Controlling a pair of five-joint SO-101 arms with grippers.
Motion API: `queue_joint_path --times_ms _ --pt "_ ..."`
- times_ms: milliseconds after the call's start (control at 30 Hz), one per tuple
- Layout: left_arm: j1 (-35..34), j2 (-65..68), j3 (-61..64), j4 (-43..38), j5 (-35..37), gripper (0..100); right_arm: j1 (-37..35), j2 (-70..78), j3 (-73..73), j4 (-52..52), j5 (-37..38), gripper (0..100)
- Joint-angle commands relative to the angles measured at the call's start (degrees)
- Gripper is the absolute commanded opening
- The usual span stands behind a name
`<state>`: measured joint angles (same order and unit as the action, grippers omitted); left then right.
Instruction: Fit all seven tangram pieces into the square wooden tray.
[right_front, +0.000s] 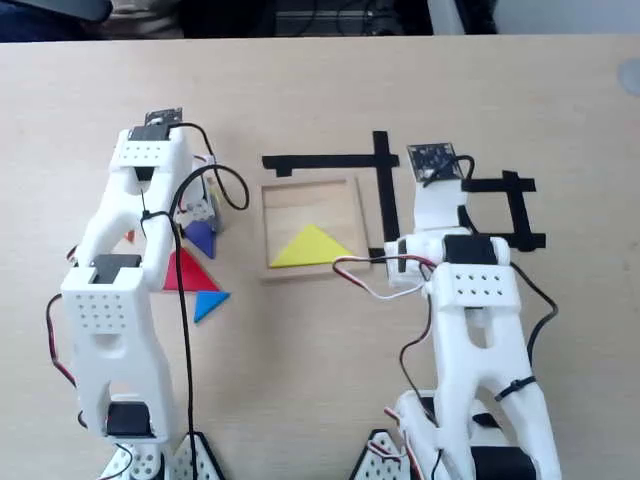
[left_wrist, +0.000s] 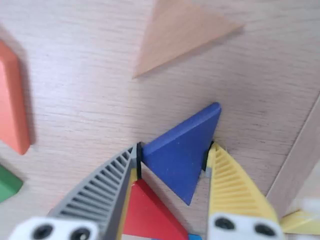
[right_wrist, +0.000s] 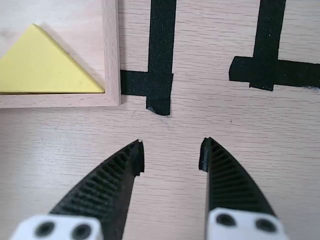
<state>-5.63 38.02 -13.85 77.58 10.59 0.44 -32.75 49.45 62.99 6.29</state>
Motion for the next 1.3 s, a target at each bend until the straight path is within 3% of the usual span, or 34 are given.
queue_joint_path --times_ms 0,167,467,1067,1267 --pt "0.04 0.97 -0.31 0.44 0.26 17 -0.97 -0.13 -0.48 -0.7 0.62 19.7" --pt "0.57 0.7 -1.27 0.26 -2.64 9 -0.97 -0.13 -0.48 -0.79 0.62 19.7" --pt "0.75 -4.13 -2.59 1.58 -4.22 8 -0.97 -0.04 -0.48 -0.79 0.62 19.7" --pt "8.57 -17.23 -2.51 3.25 -8.35 8 -0.53 -0.4 -0.66 -0.88 0.53 19.7" --pt "11.82 -21.71 -2.42 3.25 -9.05 8 7.12 -0.4 -0.84 -4.84 -0.18 19.7"
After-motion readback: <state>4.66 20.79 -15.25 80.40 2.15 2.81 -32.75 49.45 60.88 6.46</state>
